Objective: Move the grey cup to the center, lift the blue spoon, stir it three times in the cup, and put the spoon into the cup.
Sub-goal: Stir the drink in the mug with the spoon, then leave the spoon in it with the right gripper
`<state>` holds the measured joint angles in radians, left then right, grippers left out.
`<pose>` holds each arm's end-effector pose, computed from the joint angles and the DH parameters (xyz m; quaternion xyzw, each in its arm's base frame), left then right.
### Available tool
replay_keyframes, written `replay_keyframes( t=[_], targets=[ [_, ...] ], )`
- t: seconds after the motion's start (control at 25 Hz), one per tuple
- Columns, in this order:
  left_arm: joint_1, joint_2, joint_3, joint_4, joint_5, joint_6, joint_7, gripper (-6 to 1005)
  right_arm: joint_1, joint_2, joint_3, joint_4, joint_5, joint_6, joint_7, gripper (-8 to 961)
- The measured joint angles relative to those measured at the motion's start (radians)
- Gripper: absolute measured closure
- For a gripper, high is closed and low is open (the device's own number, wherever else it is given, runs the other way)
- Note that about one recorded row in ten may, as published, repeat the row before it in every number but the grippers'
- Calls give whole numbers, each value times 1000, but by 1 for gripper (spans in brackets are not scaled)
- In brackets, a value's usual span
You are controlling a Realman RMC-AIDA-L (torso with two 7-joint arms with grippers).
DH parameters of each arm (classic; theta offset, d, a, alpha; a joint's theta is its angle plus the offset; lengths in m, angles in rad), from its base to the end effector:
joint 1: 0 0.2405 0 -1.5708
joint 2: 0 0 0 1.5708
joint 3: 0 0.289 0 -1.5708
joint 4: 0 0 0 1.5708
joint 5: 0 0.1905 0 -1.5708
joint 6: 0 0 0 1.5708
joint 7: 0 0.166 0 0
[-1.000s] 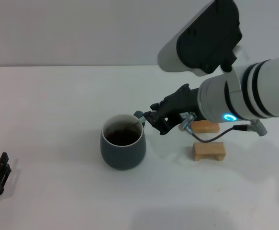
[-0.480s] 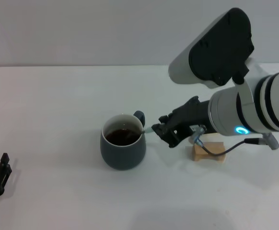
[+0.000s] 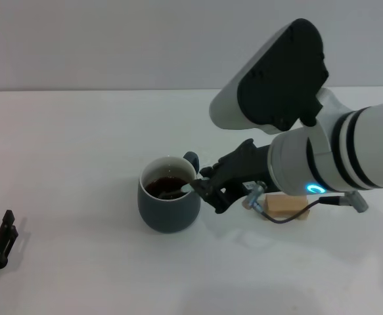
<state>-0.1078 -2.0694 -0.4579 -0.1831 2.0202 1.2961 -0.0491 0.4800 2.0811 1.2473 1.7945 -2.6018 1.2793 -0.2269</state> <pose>-0.4072 0.2233 -0.0341 -0.6954 -0.2739 -0.2142 0.6288 0.1130 0.3102 -0.0802 -0.9539 0.1946 -0.0459 0.2237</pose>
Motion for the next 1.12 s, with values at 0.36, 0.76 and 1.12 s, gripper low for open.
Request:
replay_keyframes(
  t=[0.36, 0.76, 1.12],
  targets=[
    [6, -1, 4, -7, 0, 5, 0, 315, 23, -3, 5, -32, 1, -47, -19, 788],
    [8, -2, 4, -9, 6, 9, 0, 315, 1, -9, 40, -27, -10, -41, -35, 788],
    [5, -3, 4, -9, 6, 4, 0, 315, -44, -7, 38, 21, -12, -4, -35, 789]
  ],
)
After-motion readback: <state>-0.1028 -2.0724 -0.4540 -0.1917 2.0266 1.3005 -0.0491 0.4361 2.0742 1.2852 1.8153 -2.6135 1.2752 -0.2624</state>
